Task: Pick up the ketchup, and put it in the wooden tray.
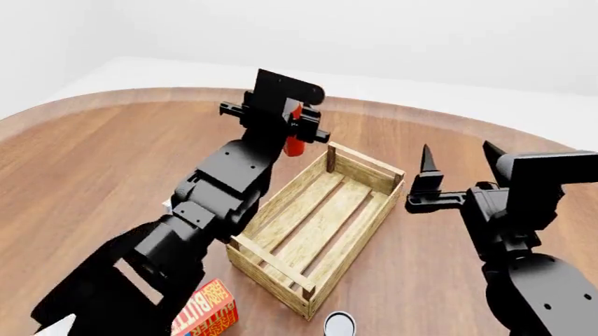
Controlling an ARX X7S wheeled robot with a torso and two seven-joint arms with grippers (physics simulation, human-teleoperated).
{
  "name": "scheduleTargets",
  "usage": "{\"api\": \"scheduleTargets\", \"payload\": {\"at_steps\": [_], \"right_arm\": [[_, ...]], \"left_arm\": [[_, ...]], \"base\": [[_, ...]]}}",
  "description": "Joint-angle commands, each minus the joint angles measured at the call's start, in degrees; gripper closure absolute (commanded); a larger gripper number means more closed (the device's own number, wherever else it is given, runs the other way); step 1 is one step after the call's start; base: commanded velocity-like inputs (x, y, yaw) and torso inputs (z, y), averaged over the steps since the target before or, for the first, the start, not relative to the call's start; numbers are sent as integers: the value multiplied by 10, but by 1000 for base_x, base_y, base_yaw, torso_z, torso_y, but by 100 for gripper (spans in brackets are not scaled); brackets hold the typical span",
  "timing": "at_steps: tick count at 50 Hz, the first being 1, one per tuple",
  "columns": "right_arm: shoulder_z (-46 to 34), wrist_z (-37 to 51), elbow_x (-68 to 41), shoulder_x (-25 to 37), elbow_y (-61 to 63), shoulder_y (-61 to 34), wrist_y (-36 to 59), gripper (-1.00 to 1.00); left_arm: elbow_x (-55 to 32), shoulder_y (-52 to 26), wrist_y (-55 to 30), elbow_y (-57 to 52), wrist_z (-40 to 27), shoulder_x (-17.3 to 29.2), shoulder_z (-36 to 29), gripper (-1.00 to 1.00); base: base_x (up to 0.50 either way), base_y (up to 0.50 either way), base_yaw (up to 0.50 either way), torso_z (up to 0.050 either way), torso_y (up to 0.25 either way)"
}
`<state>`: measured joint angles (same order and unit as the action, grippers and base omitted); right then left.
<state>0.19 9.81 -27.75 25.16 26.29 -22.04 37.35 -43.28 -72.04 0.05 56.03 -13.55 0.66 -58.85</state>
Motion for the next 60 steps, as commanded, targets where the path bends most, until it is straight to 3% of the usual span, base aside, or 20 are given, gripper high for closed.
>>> {"api": "scheduleTargets", "payload": {"at_steps": [1, 13, 31, 49, 60], "right_arm": [[43, 15, -15, 13, 33, 48, 0, -100], [80, 28, -33, 23, 69, 84, 10, -100], [89, 49, -32, 23, 84, 99, 18, -100], [90, 62, -35, 20, 83, 96, 26, -100], [91, 68, -37, 19, 84, 96, 27, -100]], "left_arm": [[-242, -56, 70, 11, -66, -7, -271, 100], [-240, -55, 57, -15, -103, -7, -295, 100], [-255, -57, 27, -47, -106, -7, -296, 100], [-320, -67, 26, -45, -93, -7, -301, 100], [-307, -70, 31, -54, -100, -7, -301, 100]], "base": [[0, 0, 0, 0, 0], [0, 0, 0, 0, 0], [0, 0, 0, 0, 1], [0, 0, 0, 0, -86], [-1, 0, 0, 2, -153]]}}
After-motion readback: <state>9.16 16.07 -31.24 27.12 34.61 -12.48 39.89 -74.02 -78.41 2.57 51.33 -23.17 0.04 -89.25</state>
